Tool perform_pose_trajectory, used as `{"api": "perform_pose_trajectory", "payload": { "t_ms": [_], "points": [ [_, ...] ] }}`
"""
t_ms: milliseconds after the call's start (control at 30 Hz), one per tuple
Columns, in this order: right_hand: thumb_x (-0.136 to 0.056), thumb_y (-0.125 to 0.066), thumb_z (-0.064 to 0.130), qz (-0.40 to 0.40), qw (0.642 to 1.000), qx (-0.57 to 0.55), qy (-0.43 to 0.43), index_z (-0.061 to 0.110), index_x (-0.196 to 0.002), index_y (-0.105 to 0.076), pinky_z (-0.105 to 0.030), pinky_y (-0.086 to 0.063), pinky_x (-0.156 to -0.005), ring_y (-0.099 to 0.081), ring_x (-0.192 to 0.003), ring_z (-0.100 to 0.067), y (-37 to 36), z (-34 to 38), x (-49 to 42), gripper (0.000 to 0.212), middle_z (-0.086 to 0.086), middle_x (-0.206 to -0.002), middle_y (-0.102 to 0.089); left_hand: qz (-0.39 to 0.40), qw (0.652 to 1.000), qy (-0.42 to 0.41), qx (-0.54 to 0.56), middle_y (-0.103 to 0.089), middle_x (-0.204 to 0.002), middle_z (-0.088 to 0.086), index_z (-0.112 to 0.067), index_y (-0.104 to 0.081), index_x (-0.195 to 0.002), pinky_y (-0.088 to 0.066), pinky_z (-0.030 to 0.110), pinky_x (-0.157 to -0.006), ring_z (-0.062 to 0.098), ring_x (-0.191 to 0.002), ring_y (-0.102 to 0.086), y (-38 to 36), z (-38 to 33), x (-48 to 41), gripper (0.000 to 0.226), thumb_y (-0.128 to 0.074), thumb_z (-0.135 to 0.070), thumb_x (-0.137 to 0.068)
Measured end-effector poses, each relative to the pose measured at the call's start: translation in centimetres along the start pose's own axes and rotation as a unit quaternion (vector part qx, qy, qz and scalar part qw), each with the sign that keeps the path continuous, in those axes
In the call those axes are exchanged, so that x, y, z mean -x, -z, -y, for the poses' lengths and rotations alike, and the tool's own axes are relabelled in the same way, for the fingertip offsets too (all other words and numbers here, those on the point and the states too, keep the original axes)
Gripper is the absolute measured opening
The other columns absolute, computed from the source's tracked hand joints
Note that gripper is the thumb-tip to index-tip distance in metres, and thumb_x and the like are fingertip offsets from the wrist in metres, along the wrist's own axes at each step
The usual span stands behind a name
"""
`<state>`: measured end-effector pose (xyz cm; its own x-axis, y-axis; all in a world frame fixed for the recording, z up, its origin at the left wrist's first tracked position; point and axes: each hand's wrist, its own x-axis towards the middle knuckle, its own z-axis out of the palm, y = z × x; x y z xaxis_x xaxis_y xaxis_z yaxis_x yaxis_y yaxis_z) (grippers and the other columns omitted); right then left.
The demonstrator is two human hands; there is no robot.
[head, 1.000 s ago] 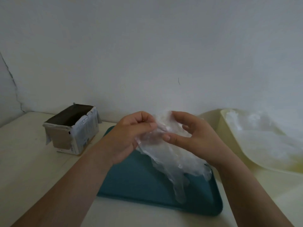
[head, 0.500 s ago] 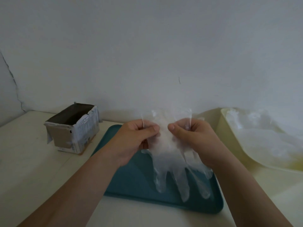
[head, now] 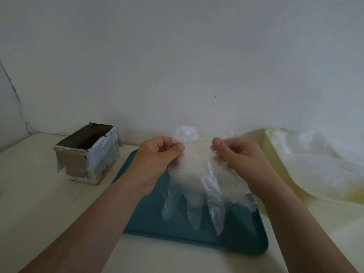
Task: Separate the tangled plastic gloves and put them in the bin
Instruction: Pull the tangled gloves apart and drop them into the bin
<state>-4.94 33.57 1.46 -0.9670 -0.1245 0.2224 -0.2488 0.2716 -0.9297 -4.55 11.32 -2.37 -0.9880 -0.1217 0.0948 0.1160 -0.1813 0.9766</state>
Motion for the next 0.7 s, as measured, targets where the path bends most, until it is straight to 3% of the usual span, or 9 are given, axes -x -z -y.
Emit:
{"api": "perform_pose_trajectory", "payload": {
  "t_ms": [100,200,267,367,467,600,700],
  "points": [
    [-0.092,-0.075,0.025,0.035,0.998,-0.046,-0.012,0.008,-0.095,-0.08,-0.038,-0.064,-0.076,-0.076,-0.08,-0.024,-0.7,0.1,0.2,0.018,-0.009,-0.086,-0.079,0.009,0.999,0.024,0.047,-0.075,-0.1,0.008,-0.008,-0.076,-0.107,-0.06,0.035,-0.082,0.023,-0.088,-0.069,-0.2,-0.1,0.1,0.028,-0.085,-0.01,-0.08],
    [-0.098,-0.069,0.015,0.016,0.997,-0.073,-0.011,0.003,-0.097,-0.075,-0.041,-0.062,-0.066,-0.072,-0.067,-0.029,-1.3,-0.2,0.2,0.013,-0.014,-0.082,-0.076,0.124,0.985,0.096,0.075,-0.07,-0.132,0.019,-0.001,-0.069,-0.129,-0.052,0.053,-0.108,0.037,-0.122,-0.068,0.0,0.0,0.2,0.05,-0.085,-0.02,-0.086],
    [-0.101,-0.066,0.015,-0.011,0.997,-0.075,-0.018,0.003,-0.097,-0.072,-0.036,-0.055,-0.055,-0.064,-0.056,-0.025,-1.5,-0.4,0.0,0.014,-0.011,-0.074,-0.072,0.145,0.976,0.14,0.082,-0.065,-0.138,0.019,0.003,-0.065,-0.134,-0.044,0.058,-0.114,0.039,-0.126,-0.063,0.2,0.4,0.2,0.063,-0.086,-0.029,-0.084],
    [-0.1,-0.067,0.021,-0.052,0.997,-0.05,-0.007,0.01,-0.093,-0.074,-0.032,-0.049,-0.059,-0.057,-0.061,-0.017,-1.4,-0.7,-0.3,0.015,-0.014,-0.073,-0.068,0.122,0.969,0.16,0.144,-0.062,-0.123,0.019,0.008,-0.062,-0.132,-0.049,0.047,-0.101,0.032,-0.108,-0.059,0.3,0.4,0.1,0.065,-0.088,-0.024,-0.081],
    [-0.1,-0.067,0.026,-0.052,0.998,-0.035,-0.003,0.013,-0.094,-0.076,-0.034,-0.052,-0.067,-0.059,-0.066,-0.016,-1.0,-0.9,-0.4,0.017,-0.014,-0.079,-0.072,0.096,0.964,0.16,0.188,-0.067,-0.095,0.008,-0.008,-0.074,-0.097,-0.06,0.032,-0.07,0.019,-0.077,-0.06,0.6,-0.3,-0.2,0.031,-0.088,-0.018,-0.072],
    [-0.1,-0.066,0.026,-0.047,0.999,-0.015,0.013,0.01,-0.094,-0.076,-0.037,-0.057,-0.071,-0.062,-0.071,-0.018,-0.4,-0.7,-0.2,0.019,-0.022,-0.088,-0.071,0.092,0.964,0.153,0.199,-0.062,-0.089,0.006,-0.018,-0.07,-0.086,-0.058,0.032,-0.071,0.016,-0.07,-0.061,0.8,-0.8,0.0,0.019,-0.082,-0.02,-0.071],
    [-0.101,-0.064,0.023,-0.04,0.999,-0.015,0.016,0.005,-0.095,-0.074,-0.027,-0.048,-0.059,-0.054,-0.061,-0.011,-0.4,-0.8,-0.1,0.021,-0.018,-0.072,-0.063,0.087,0.967,0.159,0.179,-0.065,-0.091,0.007,-0.015,-0.069,-0.09,-0.061,0.034,-0.071,0.017,-0.073,-0.067,0.7,-0.7,0.0,0.016,-0.078,-0.024,-0.078]
  ]
}}
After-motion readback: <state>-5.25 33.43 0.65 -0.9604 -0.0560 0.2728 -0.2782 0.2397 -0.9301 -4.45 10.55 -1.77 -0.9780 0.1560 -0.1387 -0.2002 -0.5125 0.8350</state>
